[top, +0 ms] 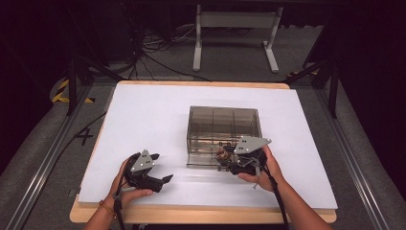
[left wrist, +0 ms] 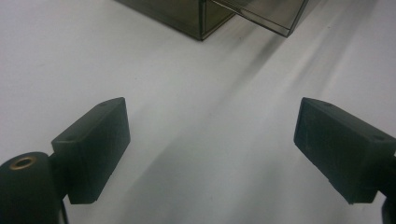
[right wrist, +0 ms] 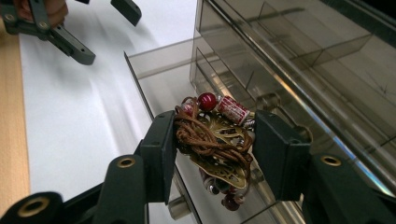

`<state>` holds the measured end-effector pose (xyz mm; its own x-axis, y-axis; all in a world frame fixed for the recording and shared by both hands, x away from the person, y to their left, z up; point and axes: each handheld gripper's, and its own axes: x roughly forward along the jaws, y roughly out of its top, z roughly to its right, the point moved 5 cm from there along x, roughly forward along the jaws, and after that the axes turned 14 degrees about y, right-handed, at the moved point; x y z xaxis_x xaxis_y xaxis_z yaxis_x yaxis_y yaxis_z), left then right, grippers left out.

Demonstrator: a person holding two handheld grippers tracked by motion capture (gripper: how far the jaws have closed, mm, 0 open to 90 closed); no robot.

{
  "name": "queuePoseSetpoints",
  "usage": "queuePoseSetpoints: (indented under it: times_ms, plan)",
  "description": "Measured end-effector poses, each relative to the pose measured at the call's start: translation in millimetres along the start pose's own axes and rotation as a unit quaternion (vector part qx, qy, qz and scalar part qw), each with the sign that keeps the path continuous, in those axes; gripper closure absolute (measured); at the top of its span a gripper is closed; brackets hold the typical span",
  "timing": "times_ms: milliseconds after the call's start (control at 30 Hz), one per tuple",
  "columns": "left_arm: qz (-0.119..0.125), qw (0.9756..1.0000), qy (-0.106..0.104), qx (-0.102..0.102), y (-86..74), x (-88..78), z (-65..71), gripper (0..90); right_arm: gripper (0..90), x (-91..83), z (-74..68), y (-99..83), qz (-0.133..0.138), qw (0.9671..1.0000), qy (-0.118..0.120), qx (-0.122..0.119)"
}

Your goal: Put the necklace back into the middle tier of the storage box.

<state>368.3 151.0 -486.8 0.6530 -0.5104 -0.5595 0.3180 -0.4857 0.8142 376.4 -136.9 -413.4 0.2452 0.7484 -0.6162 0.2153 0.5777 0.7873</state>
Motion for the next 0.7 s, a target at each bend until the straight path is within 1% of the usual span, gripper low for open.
queuePoseSetpoints:
  times_ms: [100,300,333,433,700]
  plan:
    - [-0.002,1.0,-0.001,0.002,-0.1,0.4,0.6,11.5,51.5,1.2,2.3,-2.9,-0.003,1.0,-0.002,0.007]
    - [-0.003,1.0,-0.003,0.001,-0.1,0.6,0.4,11.4,51.4,3.1,7.3,-7.4,-0.006,0.9998,-0.004,0.016]
    - [-0.004,1.0,-0.004,-0.001,-0.2,0.8,0.8,11.4,56.0,3.3,7.7,-7.6,-0.004,0.9998,-0.005,0.017]
    - [-0.004,1.0,-0.003,0.0,-0.2,0.8,0.8,11.4,55.7,2.1,8.4,-6.3,0.001,0.9998,-0.008,0.018]
    - [-0.004,1.0,-0.002,0.0,-0.2,0.8,1.1,11.3,58.0,4.1,8.6,-7.7,-0.005,0.9998,-0.009,0.016]
